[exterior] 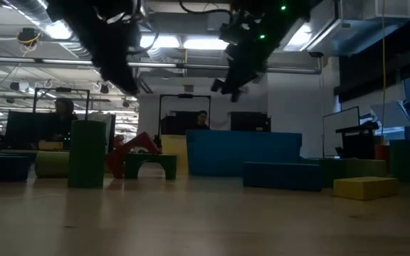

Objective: Sort blocks by size
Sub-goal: Put the blue arch block into the yellow bin, then put the red arch block into the yellow bin

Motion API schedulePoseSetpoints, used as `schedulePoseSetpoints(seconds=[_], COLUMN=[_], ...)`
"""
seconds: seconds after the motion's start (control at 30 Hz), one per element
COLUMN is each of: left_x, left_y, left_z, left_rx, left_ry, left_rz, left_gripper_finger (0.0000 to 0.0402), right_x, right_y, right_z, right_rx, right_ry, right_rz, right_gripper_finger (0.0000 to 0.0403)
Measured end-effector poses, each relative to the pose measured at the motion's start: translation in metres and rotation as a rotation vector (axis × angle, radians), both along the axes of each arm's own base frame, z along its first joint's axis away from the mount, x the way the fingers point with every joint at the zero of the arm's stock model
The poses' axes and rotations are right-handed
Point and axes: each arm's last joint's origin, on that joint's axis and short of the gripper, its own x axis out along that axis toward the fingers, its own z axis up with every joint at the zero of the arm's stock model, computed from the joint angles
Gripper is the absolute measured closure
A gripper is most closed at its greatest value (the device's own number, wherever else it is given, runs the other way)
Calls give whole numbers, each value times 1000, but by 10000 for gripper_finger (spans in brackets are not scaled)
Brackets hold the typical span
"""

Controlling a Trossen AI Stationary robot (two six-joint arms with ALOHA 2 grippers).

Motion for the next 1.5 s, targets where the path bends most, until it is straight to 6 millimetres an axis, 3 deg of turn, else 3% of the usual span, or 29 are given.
schedulePoseSetpoints(seconds=[0.27,0.6,0.77,0.9,1.23,1.5], left_x=[-20,-29,-29,-27,-23,-11], left_y=[-7,-11,-17,-24,-42,-49], left_z=[-14,-19,-29,-30,-31,-45], left_rx=[-168,-417,-546,-593,-696,-700], left_ry=[219,252,240,231,207,257], left_rz=[126,465,672,734,899,1028], left_gripper_finger=[247,247,247,247,247,247], right_x=[22,34,34,34,34,25], right_y=[-15,-23,-23,-23,-22,-25], right_z=[-22,-46,-46,-46,-46,-37], right_rx=[-67,-70,-76,-92,-166,-357], right_ry=[-10,15,20,27,90,232], right_rz=[63,66,68,79,162,162], right_gripper_finger=[257,199,162,147,144,143])
